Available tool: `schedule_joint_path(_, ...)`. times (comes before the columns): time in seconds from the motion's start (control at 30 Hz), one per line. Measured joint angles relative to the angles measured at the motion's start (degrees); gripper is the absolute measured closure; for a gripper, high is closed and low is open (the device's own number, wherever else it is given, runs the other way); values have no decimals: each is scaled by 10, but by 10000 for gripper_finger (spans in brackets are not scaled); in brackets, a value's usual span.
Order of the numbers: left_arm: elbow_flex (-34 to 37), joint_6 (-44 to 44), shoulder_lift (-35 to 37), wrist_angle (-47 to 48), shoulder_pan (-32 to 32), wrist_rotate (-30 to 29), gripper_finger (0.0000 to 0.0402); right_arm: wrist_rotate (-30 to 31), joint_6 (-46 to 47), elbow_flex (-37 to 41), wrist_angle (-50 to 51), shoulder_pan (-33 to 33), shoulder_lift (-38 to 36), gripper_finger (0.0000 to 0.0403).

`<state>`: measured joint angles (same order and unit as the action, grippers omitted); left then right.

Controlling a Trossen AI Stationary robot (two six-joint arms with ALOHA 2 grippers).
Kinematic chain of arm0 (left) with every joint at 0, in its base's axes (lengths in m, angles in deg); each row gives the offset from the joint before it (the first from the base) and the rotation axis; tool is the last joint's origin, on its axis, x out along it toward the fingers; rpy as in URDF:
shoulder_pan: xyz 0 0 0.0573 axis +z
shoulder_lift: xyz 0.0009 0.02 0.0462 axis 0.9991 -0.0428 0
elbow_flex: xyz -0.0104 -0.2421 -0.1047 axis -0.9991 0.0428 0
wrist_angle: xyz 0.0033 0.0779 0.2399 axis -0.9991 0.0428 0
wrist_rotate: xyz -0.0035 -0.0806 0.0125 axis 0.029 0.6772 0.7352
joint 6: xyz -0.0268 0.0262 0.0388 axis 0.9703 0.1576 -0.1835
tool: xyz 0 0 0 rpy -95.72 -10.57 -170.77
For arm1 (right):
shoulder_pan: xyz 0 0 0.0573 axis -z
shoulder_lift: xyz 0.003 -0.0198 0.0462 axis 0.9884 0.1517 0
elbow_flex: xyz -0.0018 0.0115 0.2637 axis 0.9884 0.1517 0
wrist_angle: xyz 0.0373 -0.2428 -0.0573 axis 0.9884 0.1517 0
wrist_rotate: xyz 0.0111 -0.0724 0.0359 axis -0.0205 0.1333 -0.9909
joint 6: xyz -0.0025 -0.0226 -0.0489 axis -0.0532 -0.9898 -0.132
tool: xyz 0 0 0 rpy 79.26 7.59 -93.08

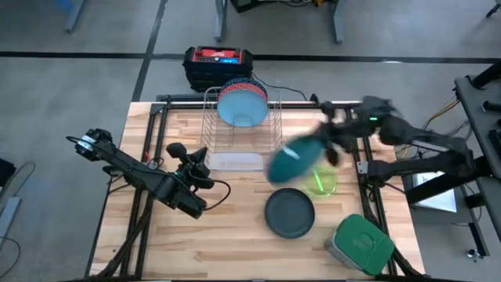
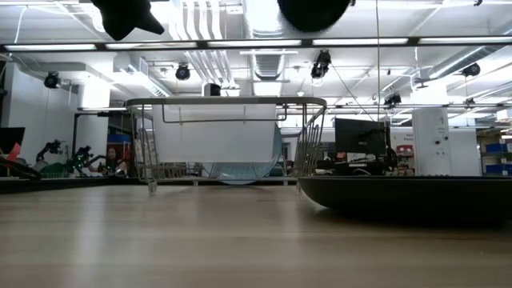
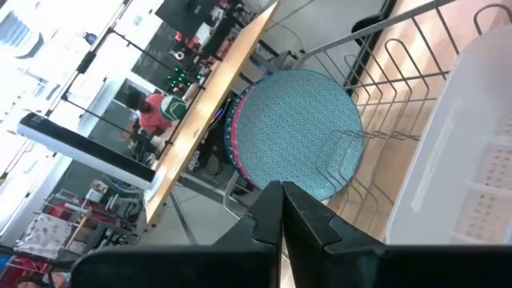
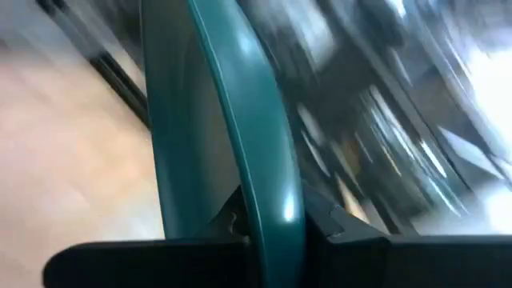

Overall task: Sort dishes
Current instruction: Put the dark green plate into the dish rack

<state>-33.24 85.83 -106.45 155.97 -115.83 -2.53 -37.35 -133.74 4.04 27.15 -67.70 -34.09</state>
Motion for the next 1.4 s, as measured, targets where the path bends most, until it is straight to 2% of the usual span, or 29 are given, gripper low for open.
schedule_joint_path(0.1,0,0,0,-1,0,-1,401,-243,48,12,3,32,-53,380)
schedule_joint_path(0.17,0,0,0,-2,0,-1,401,-358,81,18,5,48,-71,380)
schedule_joint_path(0.3,0,0,0,-3,0,-1,401,-428,152,28,15,55,-71,380)
schedule_joint_path(0.5,0,0,0,-4,0,-1,401,-622,118,31,77,55,-30,380)
schedule_joint_path(0.6,0,0,-1,-4,0,-1,401,-640,92,33,88,51,-7,380)
schedule_joint_path(0.7,0,0,-1,-4,0,-2,401,-583,82,30,83,51,12,380)
schedule_joint_path(0.77,0,0,-1,-4,0,-2,401,-476,112,19,58,51,24,380)
schedule_joint_path(0.87,0,0,-1,-3,0,-1,401,-297,222,17,-37,52,56,380)
schedule_joint_path(1.1,0,-6,0,50,0,-4,401,-13,369,15,-156,121,103,380)
schedule_joint_path(1.2,0,-6,4,121,6,-54,401,113,471,16,-205,150,134,370)
schedule_joint_path(1.3,4,-40,24,129,24,-123,401,184,515,15,-238,165,178,370)
schedule_joint_path(1.4,7,-65,71,129,49,-113,401,188,518,6,-254,175,237,383)
